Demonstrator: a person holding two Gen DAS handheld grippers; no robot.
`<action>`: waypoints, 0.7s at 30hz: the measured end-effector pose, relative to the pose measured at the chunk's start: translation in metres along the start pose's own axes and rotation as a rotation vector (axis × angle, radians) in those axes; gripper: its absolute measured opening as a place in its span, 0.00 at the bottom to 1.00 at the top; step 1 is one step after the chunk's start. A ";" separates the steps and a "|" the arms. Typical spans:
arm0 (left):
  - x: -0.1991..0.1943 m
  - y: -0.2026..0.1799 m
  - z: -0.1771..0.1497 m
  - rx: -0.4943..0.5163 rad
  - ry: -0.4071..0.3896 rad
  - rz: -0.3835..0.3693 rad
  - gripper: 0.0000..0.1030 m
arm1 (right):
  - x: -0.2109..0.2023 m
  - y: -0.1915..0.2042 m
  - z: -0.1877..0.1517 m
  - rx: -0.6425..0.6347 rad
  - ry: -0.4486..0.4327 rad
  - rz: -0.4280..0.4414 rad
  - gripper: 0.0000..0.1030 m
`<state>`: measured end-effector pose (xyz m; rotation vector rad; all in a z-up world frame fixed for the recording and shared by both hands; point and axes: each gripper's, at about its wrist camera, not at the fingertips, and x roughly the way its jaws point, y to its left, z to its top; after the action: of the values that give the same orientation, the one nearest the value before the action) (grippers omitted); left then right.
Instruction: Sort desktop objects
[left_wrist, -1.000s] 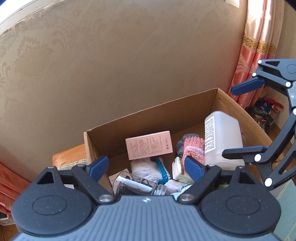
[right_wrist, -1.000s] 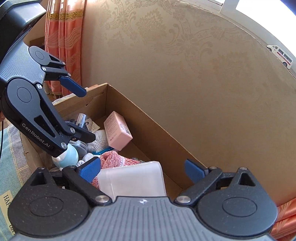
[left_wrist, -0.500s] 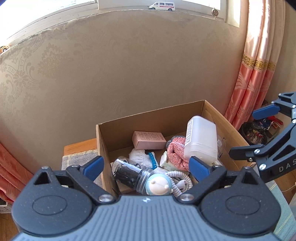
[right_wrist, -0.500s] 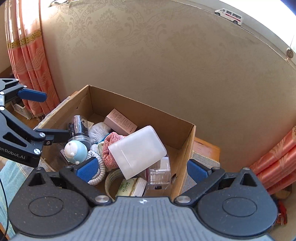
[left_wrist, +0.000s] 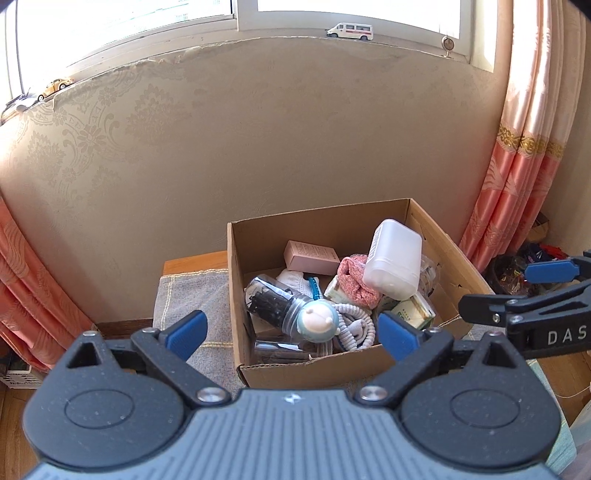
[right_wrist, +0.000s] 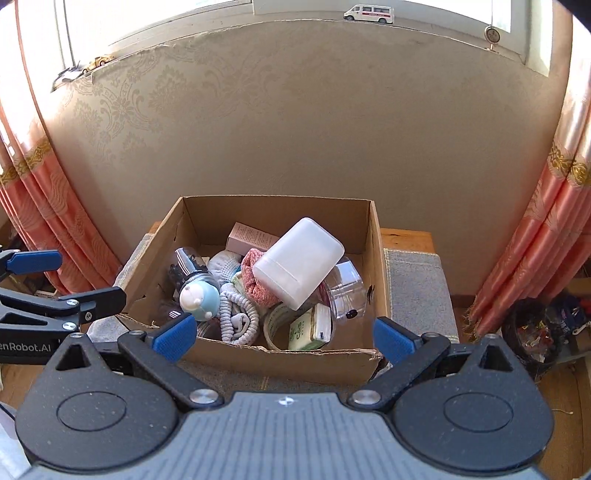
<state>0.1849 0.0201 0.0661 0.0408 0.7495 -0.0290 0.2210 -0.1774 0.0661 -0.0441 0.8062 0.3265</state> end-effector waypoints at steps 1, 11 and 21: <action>-0.002 0.000 -0.002 -0.016 0.006 0.001 0.95 | -0.004 0.000 -0.002 0.027 -0.008 -0.012 1.00; -0.020 -0.002 -0.016 -0.092 0.022 0.065 0.95 | -0.005 0.005 -0.028 0.148 0.035 -0.039 1.00; -0.029 -0.007 -0.017 -0.091 0.049 0.071 0.95 | -0.010 0.011 -0.034 0.133 0.038 -0.074 1.00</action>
<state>0.1513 0.0139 0.0732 -0.0190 0.7975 0.0741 0.1879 -0.1751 0.0504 0.0449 0.8605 0.2024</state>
